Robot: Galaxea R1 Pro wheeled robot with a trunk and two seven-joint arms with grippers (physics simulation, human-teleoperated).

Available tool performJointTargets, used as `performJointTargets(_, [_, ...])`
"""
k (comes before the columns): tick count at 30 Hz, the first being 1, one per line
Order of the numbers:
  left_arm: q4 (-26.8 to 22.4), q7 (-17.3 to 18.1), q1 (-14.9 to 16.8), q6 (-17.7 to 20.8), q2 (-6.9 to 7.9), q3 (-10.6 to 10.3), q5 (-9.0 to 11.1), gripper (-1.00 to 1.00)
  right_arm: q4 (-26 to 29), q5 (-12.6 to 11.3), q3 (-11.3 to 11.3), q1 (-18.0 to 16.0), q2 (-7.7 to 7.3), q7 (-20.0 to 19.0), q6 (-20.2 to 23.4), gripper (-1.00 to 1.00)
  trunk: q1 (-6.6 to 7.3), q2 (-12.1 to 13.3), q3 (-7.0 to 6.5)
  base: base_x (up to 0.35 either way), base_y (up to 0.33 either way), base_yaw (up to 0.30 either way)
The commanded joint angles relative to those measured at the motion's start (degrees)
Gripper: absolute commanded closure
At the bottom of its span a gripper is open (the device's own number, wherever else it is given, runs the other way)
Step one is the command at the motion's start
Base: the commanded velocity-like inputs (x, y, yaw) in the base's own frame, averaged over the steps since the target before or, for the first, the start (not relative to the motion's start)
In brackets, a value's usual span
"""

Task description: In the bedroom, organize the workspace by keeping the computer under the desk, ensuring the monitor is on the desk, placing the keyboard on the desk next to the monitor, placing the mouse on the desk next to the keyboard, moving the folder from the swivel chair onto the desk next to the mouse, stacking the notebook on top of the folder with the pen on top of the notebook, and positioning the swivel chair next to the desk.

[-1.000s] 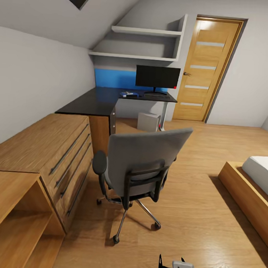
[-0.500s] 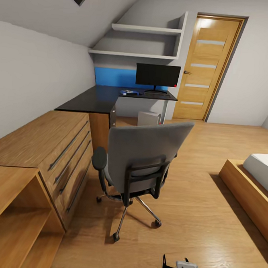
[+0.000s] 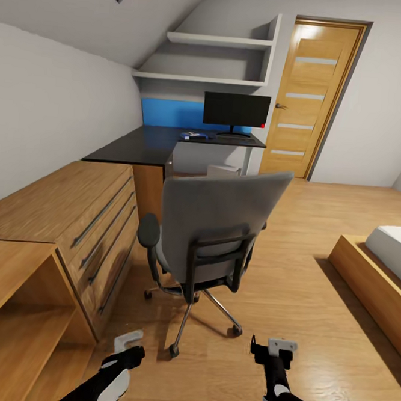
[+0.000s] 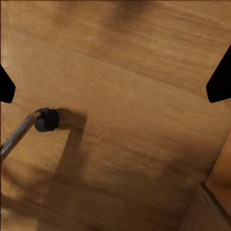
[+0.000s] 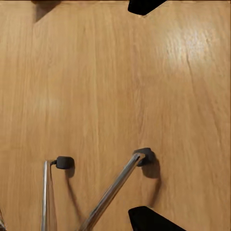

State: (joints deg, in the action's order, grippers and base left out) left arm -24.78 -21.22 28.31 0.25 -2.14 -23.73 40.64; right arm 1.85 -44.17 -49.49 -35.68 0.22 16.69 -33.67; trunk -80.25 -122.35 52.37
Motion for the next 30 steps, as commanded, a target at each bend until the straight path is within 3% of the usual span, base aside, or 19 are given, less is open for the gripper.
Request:
performJointTargets(1, [0.0,-0.6,1.1,0.3,-0.05,-0.4,0.5,-1.0,0.0,-0.2,-0.4,-1.0,-0.37,0.4,0.8,-1.0,-0.22,-0.4,0.26,0.0,0.0,0.0])
performJointTargets(3, [0.2,-0.8,4.8,1.5,-0.36,-0.4,0.7,-1.0,0.1,-0.3,-0.4,-4.1,-2.02,0.5,4.2,-1.0,-0.66,-1.2,0.62,0.0,0.0,0.0])
performJointTargets(6, [0.3,-0.9,6.7,3.3,-0.5,-0.4,0.7,-1.0,0.3,-0.3,-0.4,-6.4,-3.77,0.4,7.5,-1.0,-1.32,-2.4,1.15,0.0,0.0,0.0])
performJointTargets(8, [0.4,-1.0,8.3,5.3,-0.52,-0.4,0.6,-1.0,1.4,-0.8,0.2,-9.1,-5.81,0.3,11.0,-1.0,-1.76,-3.2,1.51,0.0,0.0,0.0])
performJointTargets(10, [0.5,-1.0,9.8,6.5,-0.37,-0.4,0.7,-1.0,2.7,-2.0,1.4,-11.0,-7.33,0.3,13.5,-1.0,-2.2,-4.0,1.87,0.0,0.0,0.0])
performJointTargets(12, [1.8,-1.2,11.6,7.4,-0.16,-0.2,0.8,-1.0,4.2,-6.2,3.5,-12.7,-9.69,-1.1,15.8,-1.0,-2.64,-4.8,2.23,0.0,0.0,0.0])
performJointTargets(15, [2.3,-1.3,12.1,7.6,-0.1,-0.2,0.8,-1.0,4.4,-8.5,4.1,-13.2,-10.47,-4.0,16.6,-1.0,-3.29,-6.1,2.77,0.0,0.0,0.0])
performJointTargets(19, [2.2,-1.3,12.4,7.5,-0.06,-0.2,0.9,-1.0,4.4,-9.8,4.3,-13.4,-10.88,-6.5,17.0,-1.0,-4.17,-7.7,3.49,0.0,0.0,0.0])
performJointTargets(25, [1.6,-1.3,12.5,6.3,-0.3,0.1,1.3,-1.0,4.2,-10.2,4.3,-13.4,-10.94,-6.9,16.8,-1.0,-5.49,-10.1,4.56,0.0,0.0,0.0])
performJointTargets(30, [1.6,-1.3,12.5,2.7,-0.32,0.2,1.4,-1.0,4.3,-10.3,4.2,-13.4,-10.87,-7.0,16.7,-1.0,-6.59,-12.1,5.46,0.0,0.0,0.0])
